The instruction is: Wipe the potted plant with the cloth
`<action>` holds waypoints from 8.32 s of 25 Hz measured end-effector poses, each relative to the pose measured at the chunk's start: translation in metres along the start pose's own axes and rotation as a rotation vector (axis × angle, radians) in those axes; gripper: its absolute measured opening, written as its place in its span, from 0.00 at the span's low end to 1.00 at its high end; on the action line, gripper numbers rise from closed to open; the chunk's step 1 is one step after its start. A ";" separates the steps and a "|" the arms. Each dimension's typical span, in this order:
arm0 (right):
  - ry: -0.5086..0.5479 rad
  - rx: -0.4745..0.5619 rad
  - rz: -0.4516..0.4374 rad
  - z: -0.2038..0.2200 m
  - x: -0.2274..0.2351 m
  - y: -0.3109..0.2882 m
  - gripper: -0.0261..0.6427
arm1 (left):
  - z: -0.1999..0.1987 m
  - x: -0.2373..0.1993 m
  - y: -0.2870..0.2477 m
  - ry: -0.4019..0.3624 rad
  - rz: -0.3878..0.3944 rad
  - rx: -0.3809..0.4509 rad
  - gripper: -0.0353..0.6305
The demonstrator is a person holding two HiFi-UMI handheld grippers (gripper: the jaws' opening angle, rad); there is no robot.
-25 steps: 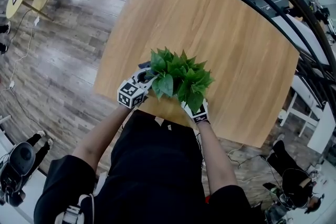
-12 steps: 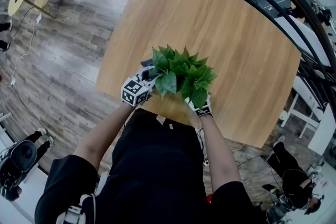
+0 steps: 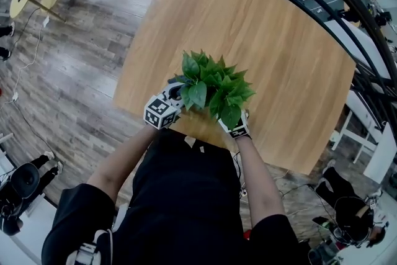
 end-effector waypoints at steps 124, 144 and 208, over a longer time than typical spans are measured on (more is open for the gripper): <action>0.071 -0.005 0.039 -0.006 0.028 -0.022 0.42 | -0.021 -0.023 0.005 0.040 -0.190 0.084 0.22; -0.012 0.005 0.049 -0.006 -0.002 -0.021 0.42 | 0.003 -0.012 0.014 0.049 -0.135 0.098 0.22; 0.131 -0.009 -0.012 -0.015 0.007 -0.025 0.42 | -0.017 -0.030 0.019 0.097 -0.216 0.124 0.22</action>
Point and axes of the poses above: the fingertips, and each gripper's own axes: y backward along the fingers, x to its right, z out of its underside, the point moved 4 cm from there along y, backward along the fingers, and after that the axes turned 8 degrees about y, right-handed, at the moved point
